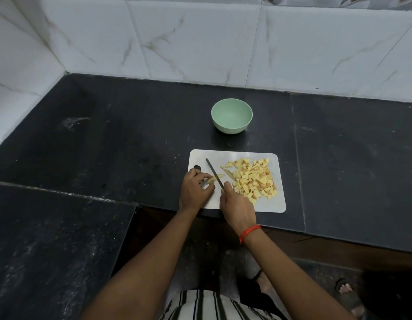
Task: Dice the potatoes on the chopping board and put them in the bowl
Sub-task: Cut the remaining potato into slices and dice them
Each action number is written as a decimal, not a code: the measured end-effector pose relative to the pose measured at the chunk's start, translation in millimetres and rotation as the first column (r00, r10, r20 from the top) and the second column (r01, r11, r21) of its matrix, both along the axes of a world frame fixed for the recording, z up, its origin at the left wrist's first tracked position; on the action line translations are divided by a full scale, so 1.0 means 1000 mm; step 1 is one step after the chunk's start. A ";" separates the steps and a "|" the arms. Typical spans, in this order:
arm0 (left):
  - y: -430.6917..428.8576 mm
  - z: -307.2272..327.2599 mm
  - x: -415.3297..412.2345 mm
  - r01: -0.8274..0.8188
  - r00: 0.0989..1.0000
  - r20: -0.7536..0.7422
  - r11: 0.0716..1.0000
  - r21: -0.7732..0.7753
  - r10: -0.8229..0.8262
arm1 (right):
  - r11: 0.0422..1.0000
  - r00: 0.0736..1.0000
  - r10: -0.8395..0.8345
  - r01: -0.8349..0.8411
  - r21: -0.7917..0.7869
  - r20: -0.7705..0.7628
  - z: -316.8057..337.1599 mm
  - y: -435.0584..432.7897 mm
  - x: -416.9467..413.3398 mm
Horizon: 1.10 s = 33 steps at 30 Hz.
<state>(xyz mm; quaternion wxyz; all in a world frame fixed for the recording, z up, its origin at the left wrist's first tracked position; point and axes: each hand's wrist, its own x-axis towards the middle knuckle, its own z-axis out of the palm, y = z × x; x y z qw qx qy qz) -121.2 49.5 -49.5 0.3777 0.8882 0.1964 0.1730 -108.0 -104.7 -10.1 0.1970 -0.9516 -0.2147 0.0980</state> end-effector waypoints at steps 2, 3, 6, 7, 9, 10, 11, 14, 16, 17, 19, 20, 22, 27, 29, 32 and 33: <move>-0.001 0.001 0.000 -0.007 1.000 0.005 1.000 0.000 0.007 | 1.000 1.000 0.018 -0.018 -0.014 -0.012 -0.001 -0.013 -0.013; -0.001 0.001 0.000 -0.007 1.000 0.013 1.000 0.000 0.007 | 0.999 1.000 0.023 -0.023 -0.022 -0.011 -0.001 -0.021 -0.021; -0.001 0.000 0.001 -0.001 1.000 0.014 1.000 0.001 0.001 | 1.000 1.000 0.006 -0.006 -0.005 0.019 0.000 -0.043 -0.039; -0.001 -0.001 0.001 -0.003 1.000 0.011 1.000 -0.001 0.003 | 1.000 1.000 -0.002 0.002 0.011 0.024 0.001 -0.046 -0.042; 0.000 -0.002 0.000 -0.009 1.000 0.012 1.000 -0.016 0.009 | 0.999 0.999 -0.022 0.021 0.036 0.035 0.004 -0.045 -0.042; 0.000 -0.002 -0.001 -0.010 1.000 0.015 1.000 -0.025 0.011 | 0.998 0.999 -0.034 0.032 0.055 0.040 0.006 -0.041 -0.040; 0.000 -0.001 -0.001 -0.012 1.000 0.019 0.999 -0.035 0.013 | 0.996 0.998 -0.045 0.041 0.080 0.045 0.008 -0.036 -0.036; 0.000 0.000 -0.002 -0.015 1.000 0.017 0.999 -0.050 0.016 | 0.993 0.998 -0.055 0.051 0.103 0.031 0.010 -0.015 -0.019; 0.001 0.001 -0.002 -0.013 1.000 0.003 0.999 -0.046 0.013 | 0.997 0.999 -0.041 0.039 0.069 0.030 0.008 -0.002 -0.009; 0.002 0.001 -0.001 -0.011 1.000 -0.003 0.999 -0.049 0.010 | 0.998 0.999 -0.037 0.036 0.052 0.026 0.007 0.002 -0.006; 0.002 0.001 -0.001 -0.006 1.000 -0.017 0.998 -0.058 0.005 | 0.999 1.000 -0.031 0.030 0.036 0.007 0.004 0.007 -0.003; 0.002 0.001 -0.001 -0.004 1.000 -0.023 0.998 -0.057 0.002 | 0.999 1.000 -0.026 0.026 0.033 0.001 0.003 0.007 -0.003; 0.003 0.001 0.000 -0.006 1.000 -0.022 0.999 -0.049 0.005 | 0.999 1.000 -0.013 0.013 0.034 -0.005 0.002 0.006 -0.003; 0.002 0.001 -0.001 -0.002 1.000 -0.007 0.999 -0.037 0.001 | 0.998 1.000 0.008 -0.007 0.061 -0.022 -0.003 -0.016 -0.020; 0.002 0.000 -0.001 -0.003 1.000 0.001 0.999 -0.032 0.003 | 0.998 1.000 0.005 -0.003 0.056 -0.022 -0.005 -0.031 -0.035; 0.003 0.000 0.000 -0.002 1.000 -0.001 1.000 -0.014 0.002 | 0.998 1.000 -0.010 0.012 0.061 -0.018 -0.007 -0.048 -0.052; 0.003 0.000 0.001 -0.003 1.000 -0.004 1.000 -0.009 0.003 | 0.998 1.000 -0.018 0.019 0.066 -0.013 -0.007 -0.050 -0.053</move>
